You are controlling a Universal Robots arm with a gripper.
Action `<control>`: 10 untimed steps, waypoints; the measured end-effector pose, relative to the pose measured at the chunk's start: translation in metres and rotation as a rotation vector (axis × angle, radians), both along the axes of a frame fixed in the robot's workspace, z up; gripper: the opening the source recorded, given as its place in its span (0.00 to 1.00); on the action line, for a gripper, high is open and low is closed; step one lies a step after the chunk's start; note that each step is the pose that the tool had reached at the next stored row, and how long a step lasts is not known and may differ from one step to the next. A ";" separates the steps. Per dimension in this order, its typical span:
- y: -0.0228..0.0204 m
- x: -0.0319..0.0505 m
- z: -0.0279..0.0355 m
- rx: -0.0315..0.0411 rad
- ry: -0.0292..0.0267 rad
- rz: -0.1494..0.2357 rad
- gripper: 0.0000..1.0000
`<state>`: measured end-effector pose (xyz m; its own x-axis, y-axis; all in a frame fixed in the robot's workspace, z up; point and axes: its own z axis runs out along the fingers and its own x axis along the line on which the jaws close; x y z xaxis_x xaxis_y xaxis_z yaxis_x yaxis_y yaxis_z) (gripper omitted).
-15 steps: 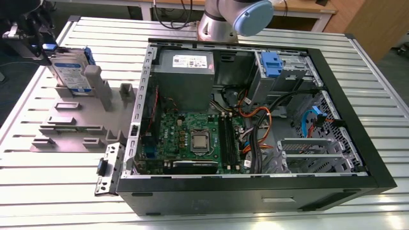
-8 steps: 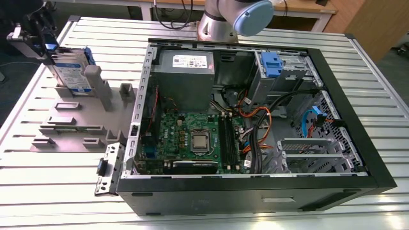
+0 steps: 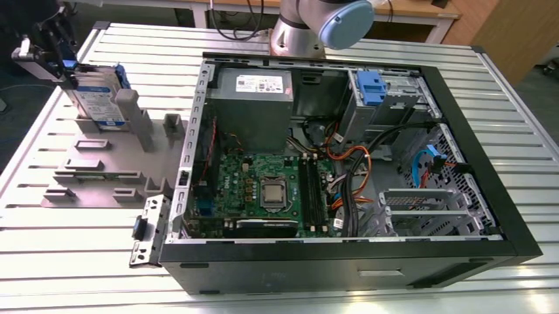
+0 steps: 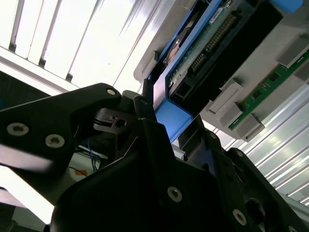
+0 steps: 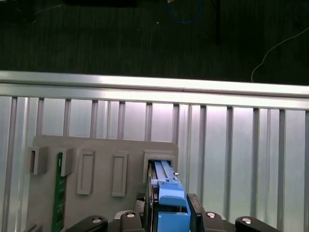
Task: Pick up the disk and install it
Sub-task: 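Pick up the disk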
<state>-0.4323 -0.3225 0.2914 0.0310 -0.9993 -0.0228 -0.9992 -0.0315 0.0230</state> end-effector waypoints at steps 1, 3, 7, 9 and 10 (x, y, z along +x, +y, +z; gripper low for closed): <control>0.0000 0.0000 -0.0006 -0.0001 0.0001 0.000 0.46; 0.0000 0.0000 -0.0013 -0.0004 0.0003 -0.002 0.46; 0.0000 0.0000 -0.0024 -0.0004 0.0001 -0.002 0.46; -0.0002 0.0000 -0.0029 -0.0003 -0.0001 -0.002 0.46; -0.0007 -0.0001 -0.0030 -0.0003 -0.0002 -0.002 0.46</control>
